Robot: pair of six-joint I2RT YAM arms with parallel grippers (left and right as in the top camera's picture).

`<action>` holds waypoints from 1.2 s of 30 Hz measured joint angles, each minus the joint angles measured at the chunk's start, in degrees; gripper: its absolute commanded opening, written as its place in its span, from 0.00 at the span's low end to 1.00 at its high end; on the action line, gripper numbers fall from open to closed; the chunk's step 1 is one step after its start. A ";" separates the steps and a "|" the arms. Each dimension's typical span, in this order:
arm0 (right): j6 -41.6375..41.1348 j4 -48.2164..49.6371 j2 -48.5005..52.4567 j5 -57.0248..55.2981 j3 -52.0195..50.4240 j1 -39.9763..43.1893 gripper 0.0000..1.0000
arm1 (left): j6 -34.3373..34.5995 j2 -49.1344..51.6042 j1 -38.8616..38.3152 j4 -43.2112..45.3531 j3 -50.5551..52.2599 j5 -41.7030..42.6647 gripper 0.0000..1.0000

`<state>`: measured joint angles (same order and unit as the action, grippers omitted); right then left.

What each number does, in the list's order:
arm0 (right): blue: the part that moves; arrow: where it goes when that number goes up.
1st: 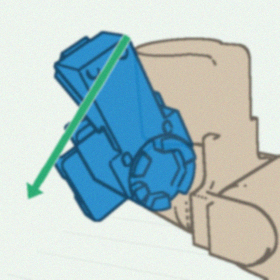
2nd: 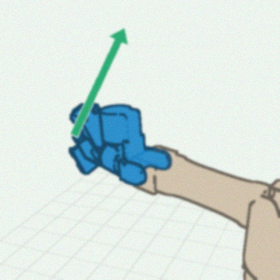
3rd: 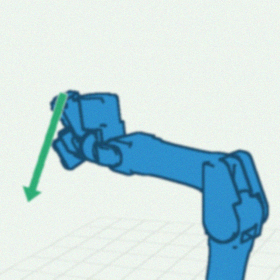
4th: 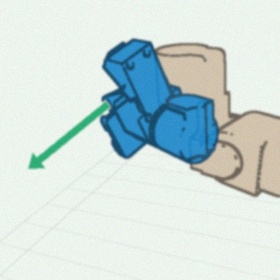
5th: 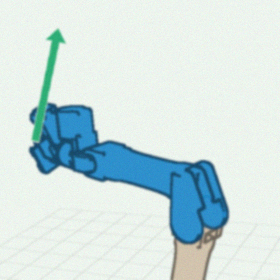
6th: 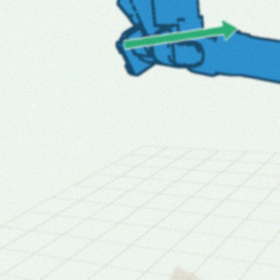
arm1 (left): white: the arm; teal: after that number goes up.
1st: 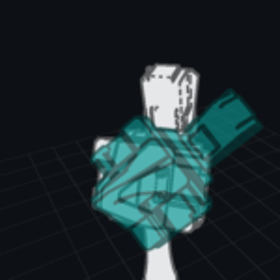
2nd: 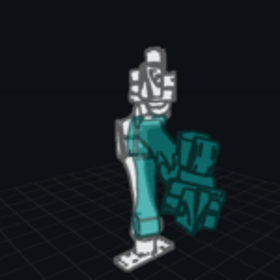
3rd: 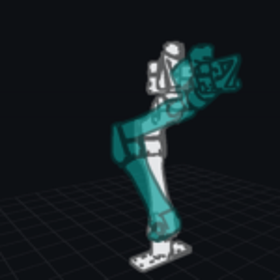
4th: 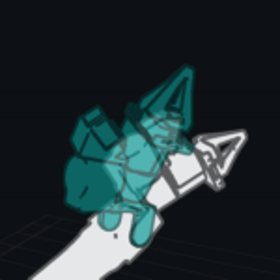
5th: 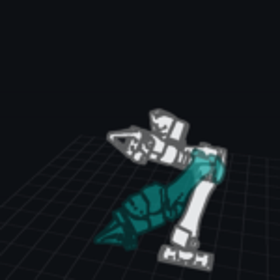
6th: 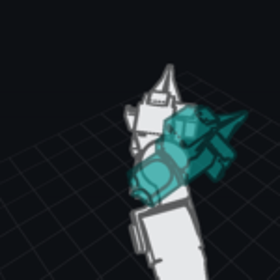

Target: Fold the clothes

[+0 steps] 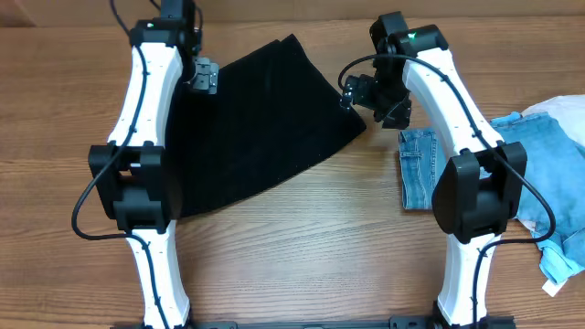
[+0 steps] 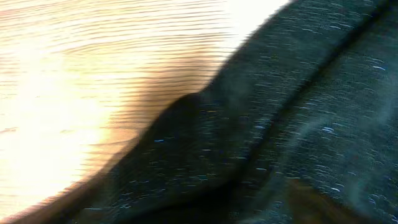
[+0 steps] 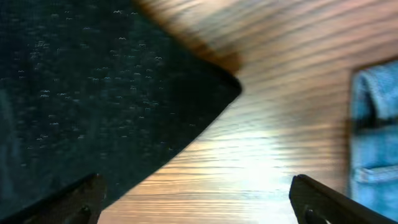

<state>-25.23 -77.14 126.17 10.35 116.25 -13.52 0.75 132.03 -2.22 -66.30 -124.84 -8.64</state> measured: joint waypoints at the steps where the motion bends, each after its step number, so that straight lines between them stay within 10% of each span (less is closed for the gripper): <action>1: 0.02 2.56 0.00 1.03 -0.20 -0.68 0.97 | 0.70 0.00 0.48 -0.81 -0.09 -0.63 1.00; 4: 0.85 9.11 0.00 4.24 -0.46 -4.70 0.92 | 2.34 0.00 1.09 -4.33 -1.97 -1.53 0.83; 9: 2.34 13.22 0.35 2.43 -0.46 -7.78 0.22 | 5.05 -0.57 0.83 -15.32 -7.32 6.23 0.04; 14: 2.73 14.82 7.37 0.96 -0.46 -6.97 0.04 | 6.43 -0.57 -1.51 -18.27 -7.30 13.49 0.05; 29: 2.56 19.96 7.58 -10.16 -9.81 -3.41 0.04 | 7.72 -0.66 -1.84 -15.50 3.32 14.71 0.13; 36: -15.65 5.53 7.17 -12.33 -10.32 -3.50 0.04 | 7.72 -0.66 -1.84 -16.26 3.32 14.71 0.13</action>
<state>-40.88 -71.61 133.34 -1.98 105.93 -17.02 8.47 131.37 -4.05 -82.56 -121.51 6.07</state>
